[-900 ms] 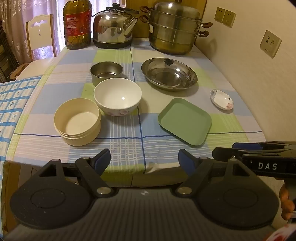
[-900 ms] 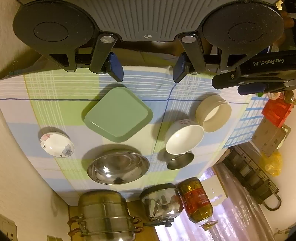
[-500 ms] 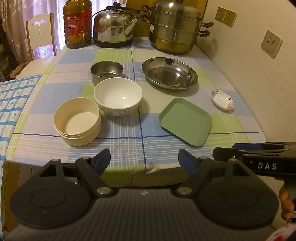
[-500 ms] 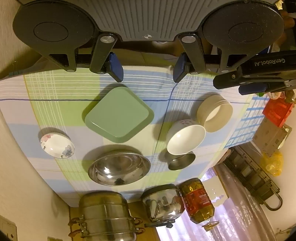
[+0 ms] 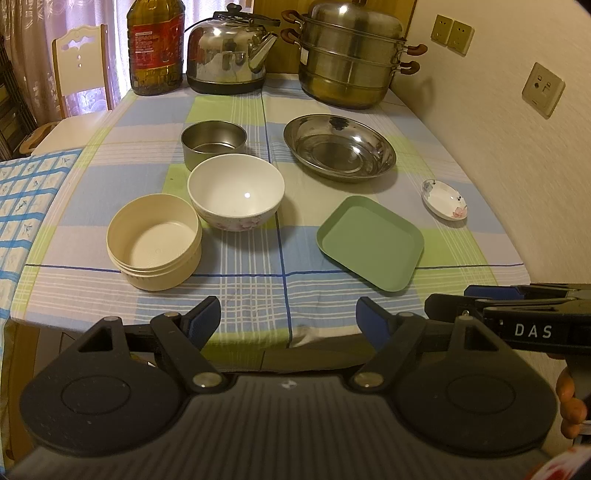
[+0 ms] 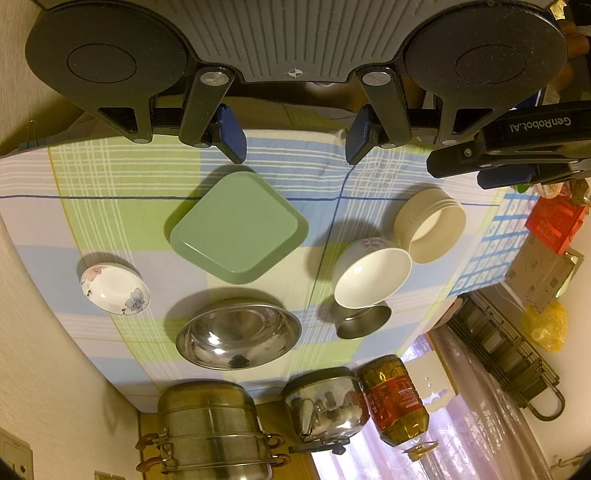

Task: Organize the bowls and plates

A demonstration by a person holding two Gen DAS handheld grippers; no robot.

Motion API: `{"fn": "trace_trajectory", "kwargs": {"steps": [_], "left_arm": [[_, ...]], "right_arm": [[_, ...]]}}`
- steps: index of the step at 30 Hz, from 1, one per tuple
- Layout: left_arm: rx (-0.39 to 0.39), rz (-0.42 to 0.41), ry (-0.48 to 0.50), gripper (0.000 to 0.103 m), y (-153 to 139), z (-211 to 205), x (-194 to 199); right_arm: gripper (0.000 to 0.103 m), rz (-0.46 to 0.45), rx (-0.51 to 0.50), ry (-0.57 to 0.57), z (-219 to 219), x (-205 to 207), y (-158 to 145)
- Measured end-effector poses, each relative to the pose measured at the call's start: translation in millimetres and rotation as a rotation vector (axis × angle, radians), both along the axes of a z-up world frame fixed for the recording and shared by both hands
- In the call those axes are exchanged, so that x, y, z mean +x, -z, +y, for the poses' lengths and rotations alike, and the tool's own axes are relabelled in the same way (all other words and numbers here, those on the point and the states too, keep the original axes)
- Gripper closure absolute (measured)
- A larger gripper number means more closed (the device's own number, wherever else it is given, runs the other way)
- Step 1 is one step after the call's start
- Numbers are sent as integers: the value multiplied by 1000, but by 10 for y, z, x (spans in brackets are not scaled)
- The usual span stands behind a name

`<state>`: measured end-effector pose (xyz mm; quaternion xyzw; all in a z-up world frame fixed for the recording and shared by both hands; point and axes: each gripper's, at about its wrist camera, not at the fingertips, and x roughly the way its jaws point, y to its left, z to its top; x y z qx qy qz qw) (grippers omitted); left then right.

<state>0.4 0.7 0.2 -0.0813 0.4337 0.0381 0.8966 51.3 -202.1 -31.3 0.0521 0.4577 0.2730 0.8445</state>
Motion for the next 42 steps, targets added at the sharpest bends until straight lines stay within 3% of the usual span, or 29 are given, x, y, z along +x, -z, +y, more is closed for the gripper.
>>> {"fn": "trace_trajectory", "kwargs": {"steps": [42], "left_arm": [[-6,0,0,24,-2,12,0]], "right_arm": [[43,1,-1,4,-37,-1,16]]}}
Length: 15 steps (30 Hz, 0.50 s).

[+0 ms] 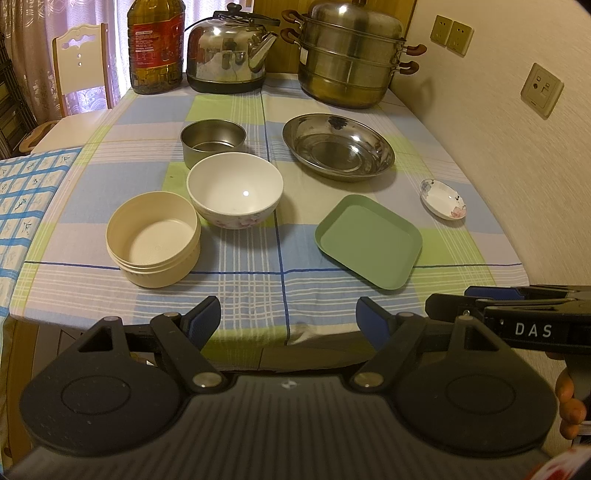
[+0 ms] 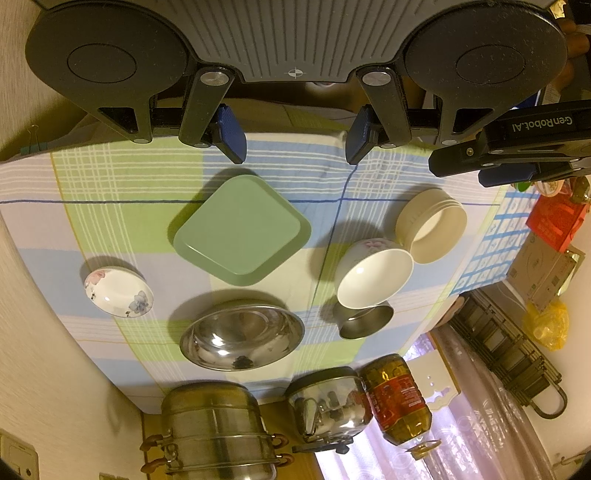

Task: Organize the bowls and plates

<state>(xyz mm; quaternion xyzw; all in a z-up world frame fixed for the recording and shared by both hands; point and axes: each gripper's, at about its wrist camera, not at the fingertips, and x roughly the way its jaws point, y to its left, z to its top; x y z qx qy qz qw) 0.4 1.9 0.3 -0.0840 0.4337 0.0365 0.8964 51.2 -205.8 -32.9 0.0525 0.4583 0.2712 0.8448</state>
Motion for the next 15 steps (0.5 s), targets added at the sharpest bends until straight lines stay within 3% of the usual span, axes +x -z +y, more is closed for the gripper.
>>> {"fn": "trace_trajectory", "kwargs": {"steps": [15], "left_arm": [[0,2,0,24,75,21,18]], "right_arm": [[43,2,1,2,-4,8,6]]}}
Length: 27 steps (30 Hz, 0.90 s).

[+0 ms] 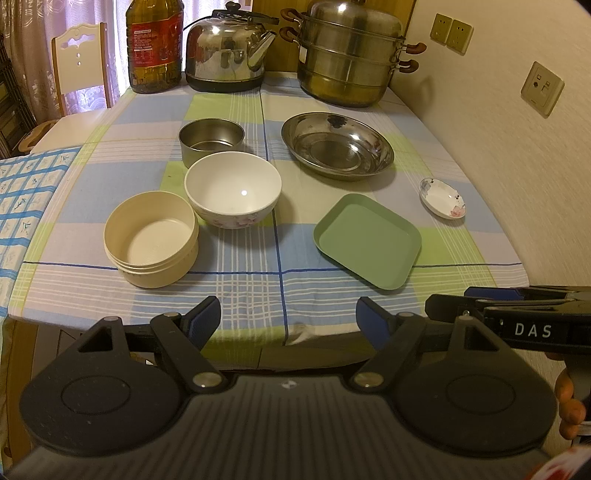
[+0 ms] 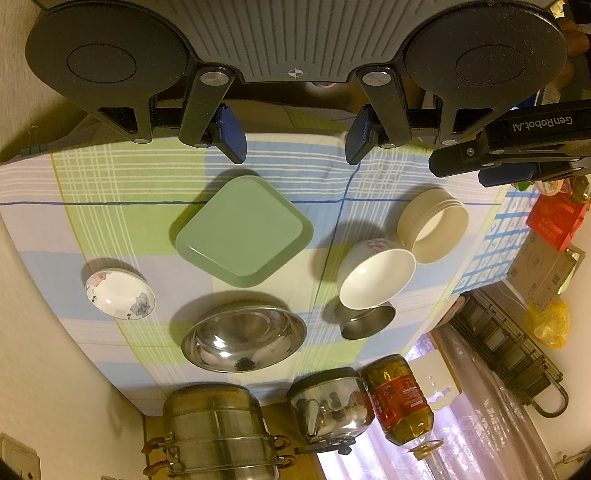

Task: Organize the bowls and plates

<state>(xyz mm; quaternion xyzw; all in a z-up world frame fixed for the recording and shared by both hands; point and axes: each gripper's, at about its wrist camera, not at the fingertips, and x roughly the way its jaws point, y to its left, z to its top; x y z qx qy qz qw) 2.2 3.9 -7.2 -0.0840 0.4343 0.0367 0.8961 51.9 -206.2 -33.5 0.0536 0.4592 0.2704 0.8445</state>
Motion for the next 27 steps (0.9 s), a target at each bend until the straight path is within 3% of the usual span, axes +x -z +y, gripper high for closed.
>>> {"fn": "trace_trajectory", "kwargs": {"steps": [21,27], "left_arm": [[-4,28,12,24,16,-138,152],[-18,35,33,24,55,-165,280]], "right_arm": [[43,29,6,9,-83,72,67],[43,35,5,56,-206,149,113]]}}
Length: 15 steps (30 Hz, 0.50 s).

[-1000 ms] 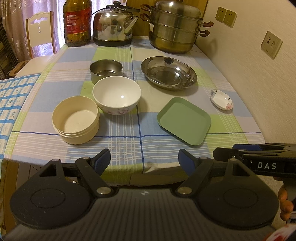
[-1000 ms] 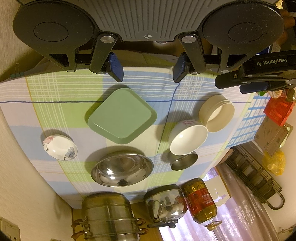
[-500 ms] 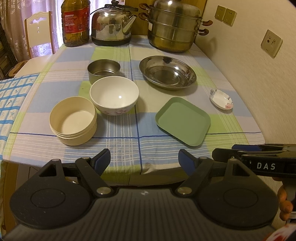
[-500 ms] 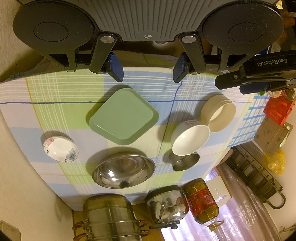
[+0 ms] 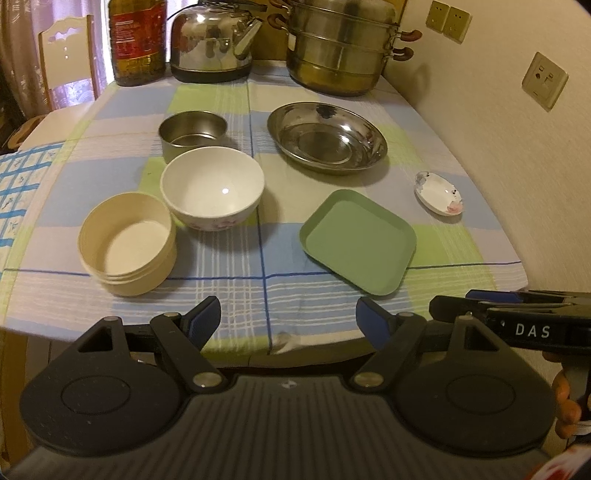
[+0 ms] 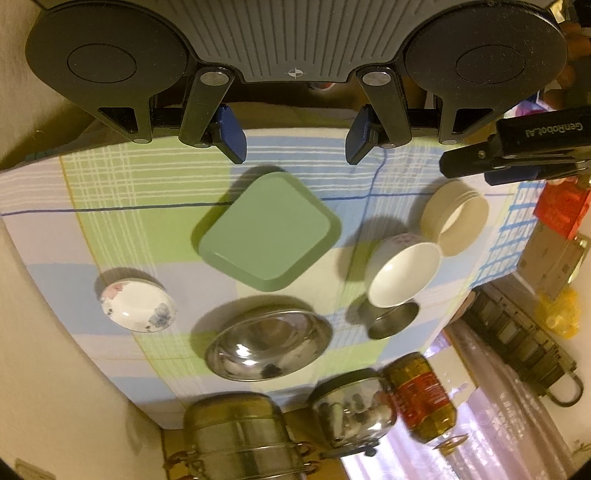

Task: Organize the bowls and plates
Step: 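Move the right tool to the green square plate and grasp its rim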

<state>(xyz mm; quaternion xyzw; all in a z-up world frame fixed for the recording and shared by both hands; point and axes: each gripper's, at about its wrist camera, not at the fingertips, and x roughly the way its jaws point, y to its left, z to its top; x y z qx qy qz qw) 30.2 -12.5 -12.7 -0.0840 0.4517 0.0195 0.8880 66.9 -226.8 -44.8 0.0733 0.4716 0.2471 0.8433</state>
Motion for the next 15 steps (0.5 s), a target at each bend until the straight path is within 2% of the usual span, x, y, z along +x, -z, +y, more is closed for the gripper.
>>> {"fn": "trace_trajectory", "kwargs": {"steps": [6,15], "left_arm": [[2,-24,58,26,96,-71,214],[-6,-66,142,36,347,-172,618]], "right_arm": [[43,-31,24,69,-135,113,87],[43,-26,77,149,-207,304,322]]}}
